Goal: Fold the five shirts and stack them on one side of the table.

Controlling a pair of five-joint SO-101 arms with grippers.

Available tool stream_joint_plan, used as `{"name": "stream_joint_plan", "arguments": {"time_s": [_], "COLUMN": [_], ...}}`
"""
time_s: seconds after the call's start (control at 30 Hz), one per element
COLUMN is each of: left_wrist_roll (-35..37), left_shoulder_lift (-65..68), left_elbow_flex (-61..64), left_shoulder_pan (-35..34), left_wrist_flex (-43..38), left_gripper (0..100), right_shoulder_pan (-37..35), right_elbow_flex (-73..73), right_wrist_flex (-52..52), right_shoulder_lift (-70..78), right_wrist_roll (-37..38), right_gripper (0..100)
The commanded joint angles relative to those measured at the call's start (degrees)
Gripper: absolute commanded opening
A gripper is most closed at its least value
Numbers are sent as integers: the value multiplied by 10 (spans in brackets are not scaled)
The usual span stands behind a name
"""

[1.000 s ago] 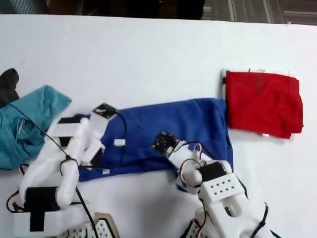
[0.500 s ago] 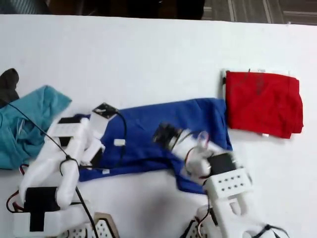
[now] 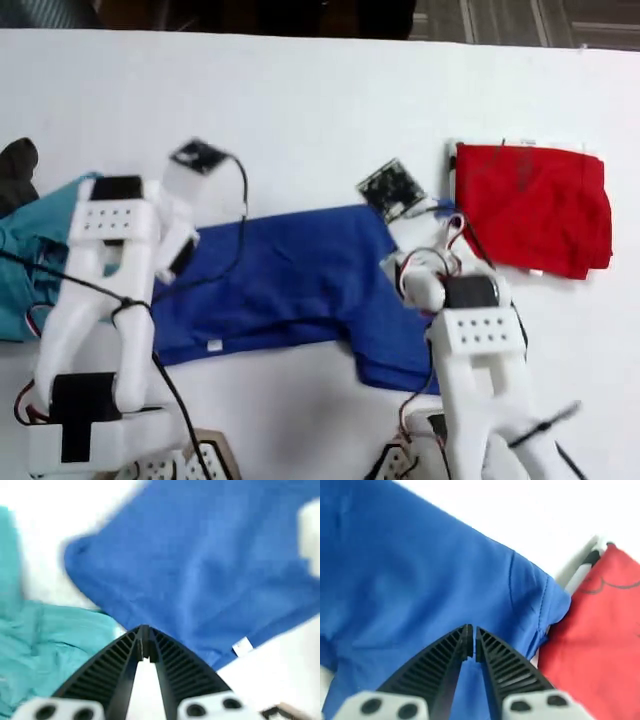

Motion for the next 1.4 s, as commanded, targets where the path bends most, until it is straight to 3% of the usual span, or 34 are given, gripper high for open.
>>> {"name": "stream_joint_plan", "arguments": {"time_s": [0.0, 0.27, 0.6, 0.77, 1.07, 1.37], "left_wrist_roll": [45, 111, 125, 126, 102, 101], "left_shoulder_lift": [4, 203, 368, 462, 657, 760], "left_elbow_flex": [-45, -71, -199, -345, -730, -947], "left_shoulder_pan": [-1, 48, 49, 16, -5, -5], "left_wrist_flex": [-15, -79, -33, 40, 206, 219], "left_gripper": [26, 26, 26, 26, 26, 26], "right_shoulder_pan": [8, 9, 8, 5, 4, 0], "right_elbow_flex": [-58, -206, -283, -325, -425, -545], "right_wrist_flex": [-32, -26, 6, 7, 10, 56], "right_shoulder_lift": [79, 313, 465, 531, 591, 662], "right_wrist_roll": [-31, -66, -65, -66, -66, -67], "right_gripper": [20, 20, 20, 20, 20, 20]}}
